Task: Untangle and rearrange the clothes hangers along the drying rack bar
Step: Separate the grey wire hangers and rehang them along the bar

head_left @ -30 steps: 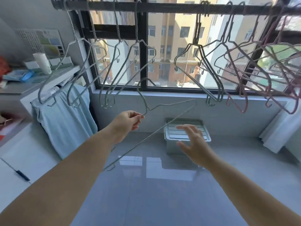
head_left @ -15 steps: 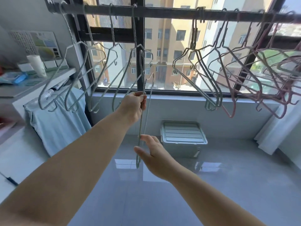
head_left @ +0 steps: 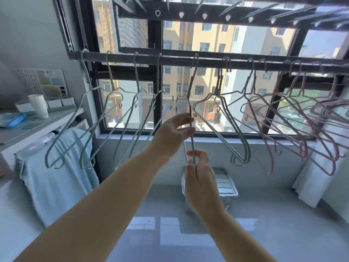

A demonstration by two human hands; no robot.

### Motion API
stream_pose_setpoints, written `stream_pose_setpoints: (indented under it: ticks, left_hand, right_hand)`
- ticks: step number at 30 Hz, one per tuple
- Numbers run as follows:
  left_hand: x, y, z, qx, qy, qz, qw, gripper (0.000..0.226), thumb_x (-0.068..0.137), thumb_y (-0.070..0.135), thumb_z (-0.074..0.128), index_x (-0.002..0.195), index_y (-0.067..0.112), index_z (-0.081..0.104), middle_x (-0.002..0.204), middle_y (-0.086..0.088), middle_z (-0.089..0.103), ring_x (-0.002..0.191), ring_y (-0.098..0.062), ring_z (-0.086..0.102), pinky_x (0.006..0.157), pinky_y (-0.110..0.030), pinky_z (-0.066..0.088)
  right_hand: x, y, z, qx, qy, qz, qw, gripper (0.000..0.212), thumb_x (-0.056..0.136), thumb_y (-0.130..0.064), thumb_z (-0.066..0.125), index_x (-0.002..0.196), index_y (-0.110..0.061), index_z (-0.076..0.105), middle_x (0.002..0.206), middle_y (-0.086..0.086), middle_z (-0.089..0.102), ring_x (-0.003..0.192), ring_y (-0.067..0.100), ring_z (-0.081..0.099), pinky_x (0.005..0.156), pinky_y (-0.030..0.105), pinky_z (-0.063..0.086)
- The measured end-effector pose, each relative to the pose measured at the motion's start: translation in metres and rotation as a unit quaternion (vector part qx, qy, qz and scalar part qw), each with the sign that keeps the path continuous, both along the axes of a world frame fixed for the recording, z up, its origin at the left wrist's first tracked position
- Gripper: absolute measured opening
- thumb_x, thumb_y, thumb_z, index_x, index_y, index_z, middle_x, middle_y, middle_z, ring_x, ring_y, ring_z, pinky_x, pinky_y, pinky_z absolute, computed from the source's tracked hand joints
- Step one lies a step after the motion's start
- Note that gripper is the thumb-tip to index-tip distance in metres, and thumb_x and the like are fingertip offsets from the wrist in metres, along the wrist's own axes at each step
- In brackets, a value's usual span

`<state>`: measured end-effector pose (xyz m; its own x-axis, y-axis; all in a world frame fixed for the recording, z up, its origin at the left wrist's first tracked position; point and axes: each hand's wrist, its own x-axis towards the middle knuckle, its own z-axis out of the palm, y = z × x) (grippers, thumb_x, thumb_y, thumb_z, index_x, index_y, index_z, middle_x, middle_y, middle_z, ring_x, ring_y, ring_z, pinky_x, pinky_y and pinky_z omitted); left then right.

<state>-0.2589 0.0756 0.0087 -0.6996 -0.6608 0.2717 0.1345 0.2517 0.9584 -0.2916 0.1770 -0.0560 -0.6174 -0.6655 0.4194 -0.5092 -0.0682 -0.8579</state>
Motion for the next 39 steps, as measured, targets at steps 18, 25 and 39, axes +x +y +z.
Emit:
stream_pose_setpoints:
  ticks: [18,25,39]
  left_hand:
    - [-0.010,-0.004,-0.003,-0.026,0.010,0.062,0.998,0.050,0.077,0.011,0.069,0.123,0.017,0.051,0.112,0.004,0.063,0.101,-0.005,0.059,0.083,-0.015,0.049]
    - [-0.008,0.005,-0.010,-0.055,-0.005,0.132,0.990,0.040,0.083,0.000,0.057,0.120,0.014,0.054,0.117,-0.003,0.059,0.113,-0.019,0.053,0.093,-0.024,0.044]
    - [-0.039,0.075,-0.030,-0.184,-0.076,0.023,0.980,0.044,0.083,0.018,0.063,0.124,0.012,0.048,0.124,-0.004,0.056,0.109,-0.016,0.054,0.098,-0.033,0.043]
  right_hand:
    - [-0.025,-0.026,0.050,0.089,0.024,0.003,0.996,0.025,0.094,-0.013,0.031,0.117,-0.011,0.041,0.104,0.015,0.063,0.092,0.034,0.061,0.078,0.044,0.050]
    - [-0.026,-0.010,0.061,0.306,0.162,0.046,0.937,0.051,0.093,-0.031,0.041,0.140,-0.013,0.027,0.136,0.008,0.045,0.123,0.026,0.047,0.097,0.036,0.040]
    - [-0.094,0.017,0.096,0.290,0.309,-0.176,0.889,0.038,0.080,-0.012,0.065,0.116,-0.012,0.052,0.107,0.012,0.057,0.089,0.022,0.052,0.075,0.028,0.039]
